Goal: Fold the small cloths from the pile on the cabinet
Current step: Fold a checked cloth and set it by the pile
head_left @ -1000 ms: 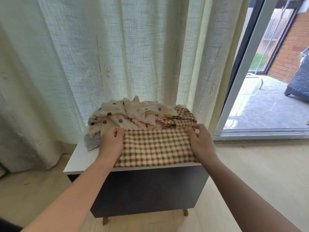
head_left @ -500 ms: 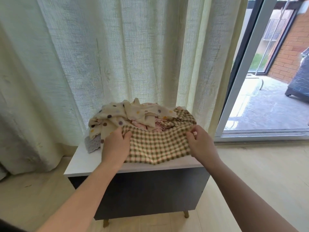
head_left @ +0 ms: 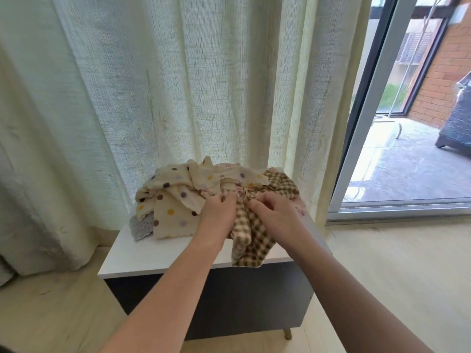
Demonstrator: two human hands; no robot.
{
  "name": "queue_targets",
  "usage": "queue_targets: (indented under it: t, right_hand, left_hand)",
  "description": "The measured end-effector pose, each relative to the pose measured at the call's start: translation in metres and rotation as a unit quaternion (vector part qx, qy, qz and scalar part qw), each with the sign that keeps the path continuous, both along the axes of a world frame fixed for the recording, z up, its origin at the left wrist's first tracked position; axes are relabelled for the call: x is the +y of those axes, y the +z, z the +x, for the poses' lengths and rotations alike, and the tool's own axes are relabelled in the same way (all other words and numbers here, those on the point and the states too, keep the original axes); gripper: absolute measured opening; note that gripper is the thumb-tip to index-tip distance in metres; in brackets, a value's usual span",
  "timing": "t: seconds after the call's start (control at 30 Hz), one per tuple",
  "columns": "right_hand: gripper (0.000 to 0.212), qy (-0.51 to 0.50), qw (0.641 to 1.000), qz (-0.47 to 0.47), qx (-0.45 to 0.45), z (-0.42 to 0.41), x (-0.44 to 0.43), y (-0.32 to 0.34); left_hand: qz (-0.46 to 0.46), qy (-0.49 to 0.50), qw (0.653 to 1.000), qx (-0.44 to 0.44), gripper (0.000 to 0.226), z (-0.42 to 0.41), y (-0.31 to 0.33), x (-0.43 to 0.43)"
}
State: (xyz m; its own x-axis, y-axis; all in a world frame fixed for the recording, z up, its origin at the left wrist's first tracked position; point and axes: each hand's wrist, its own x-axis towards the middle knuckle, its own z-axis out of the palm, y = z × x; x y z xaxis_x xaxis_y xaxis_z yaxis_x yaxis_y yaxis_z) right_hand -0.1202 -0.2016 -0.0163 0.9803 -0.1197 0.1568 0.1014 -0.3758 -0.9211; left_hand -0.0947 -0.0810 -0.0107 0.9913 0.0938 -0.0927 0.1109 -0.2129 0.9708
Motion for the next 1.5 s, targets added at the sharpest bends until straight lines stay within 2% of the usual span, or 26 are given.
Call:
queue_targets:
  t: [0.1, 0.23, 0.3, 0.4, 0.47, 0.57, 0.6, 0.67, 0.73, 0.77, 0.83, 0.87, 0.9, 0.97, 1.03, 1.07, 1.13, 1.23, 1.33, 1.4, 1.5]
  right_hand:
    - [0.022, -0.003, 1.0, 0.015, 0.007, 0.0, -0.001, -0.002]
    - [0.021, -0.038, 0.999, 0.037, -0.008, 0.003, -0.004, 0.0]
    - [0.021, -0.029, 0.999, 0.041, -0.002, 0.003, -0.003, 0.0]
    - [0.03, -0.007, 0.999, 0.043, 0.013, 0.002, 0.002, -0.001]
    - [0.035, -0.002, 0.996, 0.085, 0.039, 0.0, 0.001, 0.002]
    - [0.052, 0.039, 0.985, 0.141, 0.095, -0.003, -0.005, 0.004]
    - [0.055, 0.056, 0.98, 0.158, 0.111, -0.003, -0.005, 0.004]
    - [0.059, 0.093, 0.964, 0.211, 0.135, -0.004, -0.007, 0.003]
    - [0.052, 0.123, 0.949, 0.258, 0.135, -0.004, -0.012, 0.004]
    - [0.044, 0.123, 0.954, 0.247, 0.115, -0.004, -0.015, 0.004]
    - [0.023, 0.089, 0.991, 0.1, 0.02, -0.003, -0.029, 0.002]
    - [0.026, 0.086, 0.996, 0.019, -0.024, -0.003, -0.035, 0.001]
    - [0.038, 0.102, 0.993, -0.032, -0.046, -0.003, -0.04, 0.002]
    - [0.048, 0.157, 0.986, -0.048, -0.024, -0.003, -0.044, 0.003]
    - [0.031, 0.189, 0.981, -0.052, 0.003, -0.004, -0.044, 0.001]
    - [0.026, 0.191, 0.98, -0.048, 0.008, -0.004, -0.044, 0.0]
    - [0.033, 0.18, 0.984, -0.01, 0.003, -0.005, -0.043, -0.003]
    - [0.01, 0.123, 0.989, 0.085, -0.024, -0.003, -0.046, -0.002]
    - [0.015, 0.091, 0.973, 0.21, -0.018, -0.005, -0.05, 0.001]
    - [0.017, 0.095, 0.963, 0.252, -0.015, -0.007, -0.052, 0.001]
    - [0.018, 0.112, 0.951, 0.289, -0.013, -0.009, -0.051, 0.002]
  left_hand:
    - [-0.004, -0.006, 1.0, -0.009, 0.029, 0.0, -0.001, 0.0]
    - [0.093, -0.004, 0.993, -0.071, 0.032, -0.001, -0.003, 0.001]
    - [0.107, -0.006, 0.99, -0.09, 0.036, -0.002, -0.003, 0.0]
    - [0.085, -0.017, 0.993, -0.082, 0.036, -0.004, -0.003, -0.003]
    - [0.075, -0.023, 0.995, -0.066, 0.043, -0.003, -0.004, -0.002]
    - [-0.004, -0.045, 0.999, -0.005, 0.063, -0.003, -0.003, 0.004]
    - [-0.028, -0.054, 0.998, 0.013, 0.063, -0.003, -0.003, 0.006]
    - [-0.047, -0.072, 0.996, 0.026, 0.042, -0.003, -0.005, 0.009]
    - [-0.044, -0.085, 0.995, 0.036, 0.019, -0.002, -0.005, 0.015]
    - [-0.038, -0.098, 0.994, 0.04, 0.015, -0.002, -0.004, 0.018]
    - [-0.009, -0.146, 0.989, 0.021, 0.019, -0.004, 0.002, 0.025]
    - [0.016, -0.184, 0.983, -0.002, 0.023, -0.006, 0.007, 0.028]
    - [0.055, -0.229, 0.971, -0.034, 0.028, -0.009, 0.011, 0.031]
    - [0.158, -0.302, 0.934, -0.108, 0.032, -0.015, 0.019, 0.034]
    - [0.245, -0.31, 0.901, -0.179, 0.026, -0.016, 0.02, 0.034]
    - [0.261, -0.29, 0.898, -0.202, 0.021, -0.017, 0.022, 0.034]
    - [0.23, -0.255, 0.917, -0.202, 0.01, -0.019, 0.025, 0.036]
    - [0.141, -0.252, 0.945, -0.155, 0.039, -0.019, 0.022, 0.044]
    - [0.052, -0.243, 0.95, -0.186, 0.05, -0.015, 0.019, 0.049]
    - [-0.004, -0.233, 0.947, -0.221, 0.045, -0.016, 0.018, 0.047]
    - [-0.022, -0.221, 0.942, -0.25, 0.031, -0.018, 0.017, 0.039]
